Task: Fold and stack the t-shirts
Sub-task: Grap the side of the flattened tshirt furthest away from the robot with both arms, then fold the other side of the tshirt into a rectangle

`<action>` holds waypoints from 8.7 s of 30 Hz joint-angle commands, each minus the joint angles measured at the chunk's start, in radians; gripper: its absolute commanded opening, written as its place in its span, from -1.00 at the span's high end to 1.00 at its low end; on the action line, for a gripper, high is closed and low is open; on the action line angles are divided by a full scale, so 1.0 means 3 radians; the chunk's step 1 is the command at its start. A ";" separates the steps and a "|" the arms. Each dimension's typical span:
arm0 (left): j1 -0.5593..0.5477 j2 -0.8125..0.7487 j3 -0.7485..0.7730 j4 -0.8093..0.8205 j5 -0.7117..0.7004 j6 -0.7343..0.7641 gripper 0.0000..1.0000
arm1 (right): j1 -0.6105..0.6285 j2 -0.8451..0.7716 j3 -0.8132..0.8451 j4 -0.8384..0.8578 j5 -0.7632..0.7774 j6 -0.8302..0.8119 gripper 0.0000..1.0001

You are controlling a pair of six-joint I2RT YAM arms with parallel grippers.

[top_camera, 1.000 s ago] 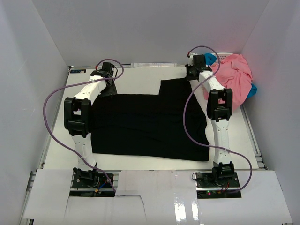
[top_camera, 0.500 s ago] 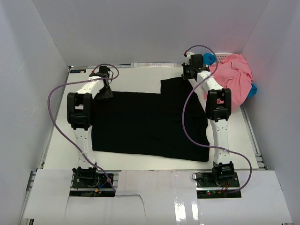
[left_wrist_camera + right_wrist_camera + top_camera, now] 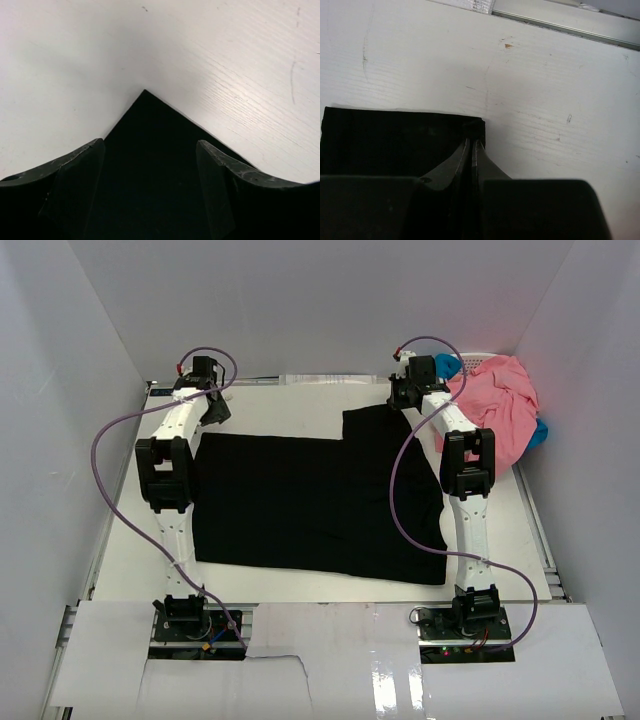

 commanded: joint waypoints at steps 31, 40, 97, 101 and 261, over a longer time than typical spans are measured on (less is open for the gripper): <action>0.0270 0.0475 0.0328 0.0046 0.0343 -0.0127 -0.31 | -0.0009 -0.0219 -0.0043 0.0069 -0.0053 -0.0051 0.85; 0.0270 0.0389 0.0272 0.0051 0.0501 -0.0158 -0.27 | -0.0014 -0.0189 -0.0022 0.0048 -0.0058 -0.0056 0.85; 0.0168 0.0276 0.0461 0.0118 0.0281 -0.0025 1.00 | -0.0014 -0.0500 0.0244 -0.0018 -0.0130 -0.0025 0.85; 0.0168 0.0245 0.0461 0.0123 0.0307 -0.0025 1.00 | -0.0014 -0.0638 0.0147 0.0038 -0.0221 0.0020 0.85; 0.0372 -0.2107 -0.3154 0.0787 0.0491 -0.0628 -0.18 | -0.0035 -0.5424 -0.5627 -0.1383 -0.0094 0.1810 0.27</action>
